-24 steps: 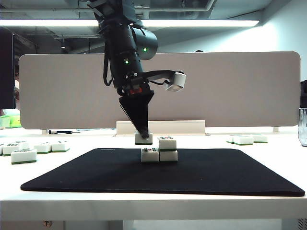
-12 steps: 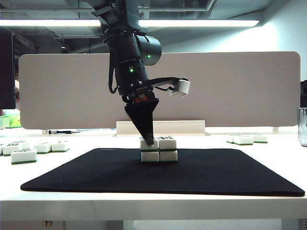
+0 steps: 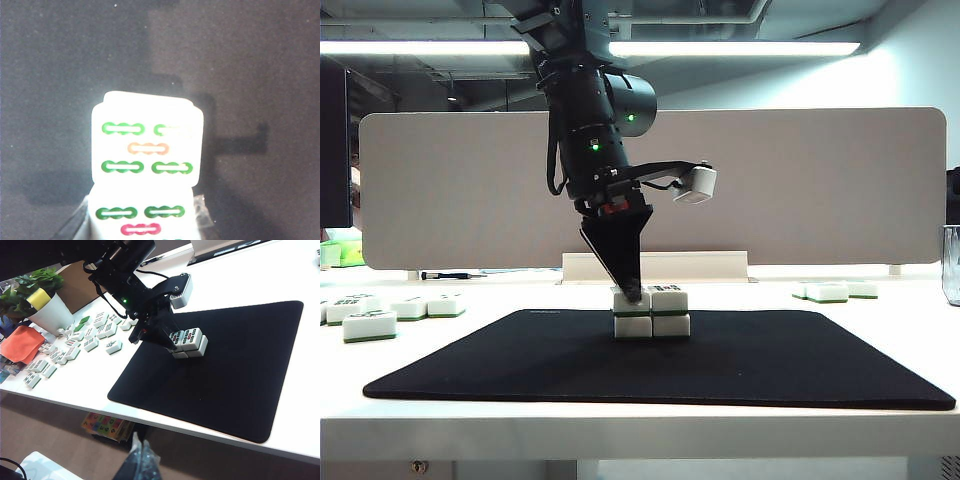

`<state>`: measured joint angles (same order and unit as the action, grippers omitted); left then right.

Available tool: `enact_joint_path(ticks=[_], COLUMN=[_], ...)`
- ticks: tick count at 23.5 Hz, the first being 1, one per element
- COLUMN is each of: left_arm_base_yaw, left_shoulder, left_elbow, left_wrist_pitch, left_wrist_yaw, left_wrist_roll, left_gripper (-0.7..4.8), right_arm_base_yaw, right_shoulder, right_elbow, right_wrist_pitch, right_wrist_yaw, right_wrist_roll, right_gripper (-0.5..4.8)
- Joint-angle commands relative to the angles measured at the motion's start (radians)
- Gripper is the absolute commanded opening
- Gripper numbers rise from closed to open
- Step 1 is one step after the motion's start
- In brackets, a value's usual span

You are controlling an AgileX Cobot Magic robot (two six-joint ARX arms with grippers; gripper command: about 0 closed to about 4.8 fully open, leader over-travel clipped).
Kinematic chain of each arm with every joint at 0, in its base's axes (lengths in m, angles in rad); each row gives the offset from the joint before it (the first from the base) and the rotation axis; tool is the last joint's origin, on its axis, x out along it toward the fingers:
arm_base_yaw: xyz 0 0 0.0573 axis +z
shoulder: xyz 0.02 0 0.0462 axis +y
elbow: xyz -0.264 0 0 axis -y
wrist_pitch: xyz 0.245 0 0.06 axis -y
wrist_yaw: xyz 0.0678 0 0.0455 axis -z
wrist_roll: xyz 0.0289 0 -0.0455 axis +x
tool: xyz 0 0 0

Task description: Arrange four mahjong tiles into a neat stack, creating two layers of paired tiles.

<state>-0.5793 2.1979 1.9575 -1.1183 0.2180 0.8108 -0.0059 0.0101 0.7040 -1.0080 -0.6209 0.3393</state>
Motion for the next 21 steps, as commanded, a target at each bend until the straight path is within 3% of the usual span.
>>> enact_joint_path(ticks=[1,13,15,19,21], left_arm_base_yaw=[-0.002,-0.006,-0.006,-0.006,-0.005], left_shoulder=[-0.001,-0.026,-0.043,-0.058,-0.06], left_elbow=[0.002,0.003,0.004,0.005,0.005], left_wrist_pitch=[-0.002,-0.039,-0.035,-0.05,-0.077], left_wrist_yaw=[0.007,0.007,0.007,-0.002,-0.143], left_wrist_roll=[-0.027,-0.065,-0.064,-0.081,-0.129], left_gripper=[2.82,2.85,3.24,3.23,3.23], right_arm_base_yaw=[0.001,0.001,0.001,0.001,0.001], right_shoulder=[-0.011,-0.011,-0.011,-0.011,-0.011], right_elbow=[0.003,0.003,0.003,0.003,0.003], right_wrist_pitch=[0.014,0.016,0.016,0.016,0.016], right_wrist_yaw=[0.002,0.002,0.002,0.002,0.001], right_wrist_roll=[-0.003,-0.003,-0.003,-0.003,-0.003], right_gripper=[-0.01,-0.01,-0.01,-0.01,-0.01])
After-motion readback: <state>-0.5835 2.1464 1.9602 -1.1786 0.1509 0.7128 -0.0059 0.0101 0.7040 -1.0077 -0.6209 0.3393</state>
